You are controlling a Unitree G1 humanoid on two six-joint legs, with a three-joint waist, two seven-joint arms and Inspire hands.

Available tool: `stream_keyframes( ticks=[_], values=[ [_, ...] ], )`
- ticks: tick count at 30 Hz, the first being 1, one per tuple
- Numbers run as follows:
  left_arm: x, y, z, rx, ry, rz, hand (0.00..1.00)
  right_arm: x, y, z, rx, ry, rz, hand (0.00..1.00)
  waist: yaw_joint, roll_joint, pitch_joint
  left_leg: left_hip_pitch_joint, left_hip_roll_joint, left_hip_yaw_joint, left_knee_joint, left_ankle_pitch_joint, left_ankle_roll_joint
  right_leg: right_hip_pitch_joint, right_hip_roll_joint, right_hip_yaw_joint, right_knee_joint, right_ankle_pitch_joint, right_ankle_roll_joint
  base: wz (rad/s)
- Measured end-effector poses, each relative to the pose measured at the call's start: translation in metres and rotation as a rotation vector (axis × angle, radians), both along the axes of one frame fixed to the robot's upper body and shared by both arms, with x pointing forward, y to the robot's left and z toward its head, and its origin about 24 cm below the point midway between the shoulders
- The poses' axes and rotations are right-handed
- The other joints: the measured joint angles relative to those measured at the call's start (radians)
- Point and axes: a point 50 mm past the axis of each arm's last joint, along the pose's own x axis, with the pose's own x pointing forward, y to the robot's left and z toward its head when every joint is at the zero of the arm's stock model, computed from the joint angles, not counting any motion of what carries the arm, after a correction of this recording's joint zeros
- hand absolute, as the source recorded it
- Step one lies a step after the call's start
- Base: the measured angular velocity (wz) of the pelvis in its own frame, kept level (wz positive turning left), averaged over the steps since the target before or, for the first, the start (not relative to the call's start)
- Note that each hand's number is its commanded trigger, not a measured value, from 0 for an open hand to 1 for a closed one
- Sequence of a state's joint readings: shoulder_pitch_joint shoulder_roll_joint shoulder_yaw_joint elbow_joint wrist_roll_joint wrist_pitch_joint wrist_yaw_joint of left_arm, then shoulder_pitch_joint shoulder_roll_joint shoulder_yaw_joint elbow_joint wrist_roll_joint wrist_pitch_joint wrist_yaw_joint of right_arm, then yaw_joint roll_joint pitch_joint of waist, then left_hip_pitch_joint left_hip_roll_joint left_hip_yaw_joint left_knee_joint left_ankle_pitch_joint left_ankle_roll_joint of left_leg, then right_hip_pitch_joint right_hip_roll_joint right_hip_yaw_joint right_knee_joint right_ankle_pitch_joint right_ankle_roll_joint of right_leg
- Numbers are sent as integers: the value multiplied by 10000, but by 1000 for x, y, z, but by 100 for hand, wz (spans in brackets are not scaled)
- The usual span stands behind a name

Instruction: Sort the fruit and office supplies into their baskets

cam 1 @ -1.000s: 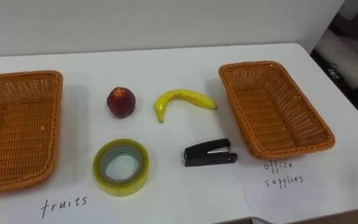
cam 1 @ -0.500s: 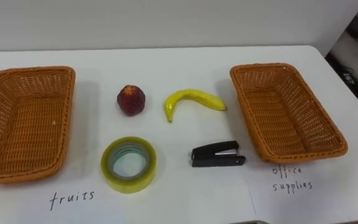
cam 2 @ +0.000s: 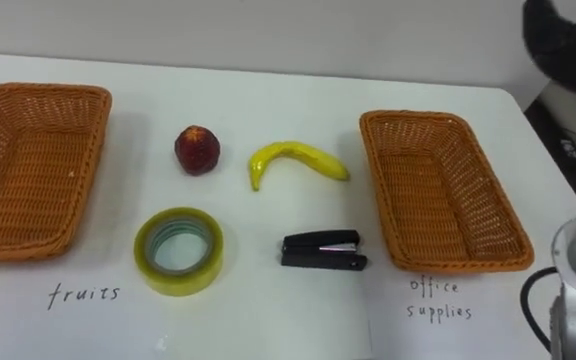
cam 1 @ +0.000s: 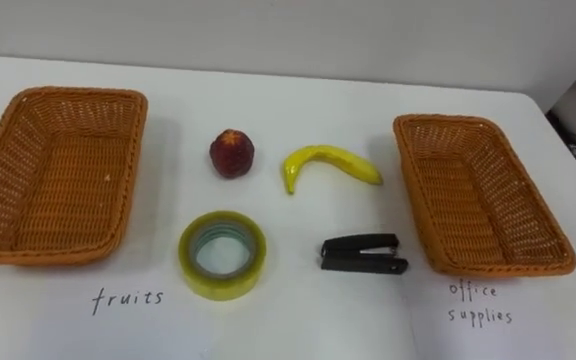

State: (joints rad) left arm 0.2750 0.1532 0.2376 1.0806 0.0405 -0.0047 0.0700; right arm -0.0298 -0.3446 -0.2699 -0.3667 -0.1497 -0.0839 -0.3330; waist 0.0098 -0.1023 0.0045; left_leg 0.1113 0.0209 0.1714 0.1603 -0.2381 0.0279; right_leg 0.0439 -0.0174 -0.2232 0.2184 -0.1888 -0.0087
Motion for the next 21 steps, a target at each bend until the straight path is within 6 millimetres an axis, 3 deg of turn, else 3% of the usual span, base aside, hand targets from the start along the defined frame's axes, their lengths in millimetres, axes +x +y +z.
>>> stream_keyframes(
  ticks=[7, 12, 18, 21],
  values=[
    [4, -1, 0, -245, -51, -264, 0, 8, 9, -7, -857, 1558, 1237, 0, 11, 107, -31, 20, 11, -99, 21, 0, -2, 84, 2, -14, -7, 32, -25, 4],
    [4, -2, -1, -463, 7, -452, 0, 13, 12, -16, -1441, 2710, 1748, 0, 244, 157, -42, 20, 9, -95, 38, 1, -3, 74, 7, -27, 6, 55, -48, -2],
    [4, 3, 1, -373, 103, -645, 0, 22, 26, -32, -2264, 4247, 2705, 0, 267, 83, -91, -20, 11, -159, 75, 4, -3, 76, -3, -96, 2, 63, -54, 2],
    [9, 9, 3, -371, 11, -768, 0, 25, 23, -40, -2600, 4987, 2875, 0, 259, -19, -86, -30, 2, -249, 121, 12, -5, 97, -20, -122, 9, 63, -53, 8]
  ],
)
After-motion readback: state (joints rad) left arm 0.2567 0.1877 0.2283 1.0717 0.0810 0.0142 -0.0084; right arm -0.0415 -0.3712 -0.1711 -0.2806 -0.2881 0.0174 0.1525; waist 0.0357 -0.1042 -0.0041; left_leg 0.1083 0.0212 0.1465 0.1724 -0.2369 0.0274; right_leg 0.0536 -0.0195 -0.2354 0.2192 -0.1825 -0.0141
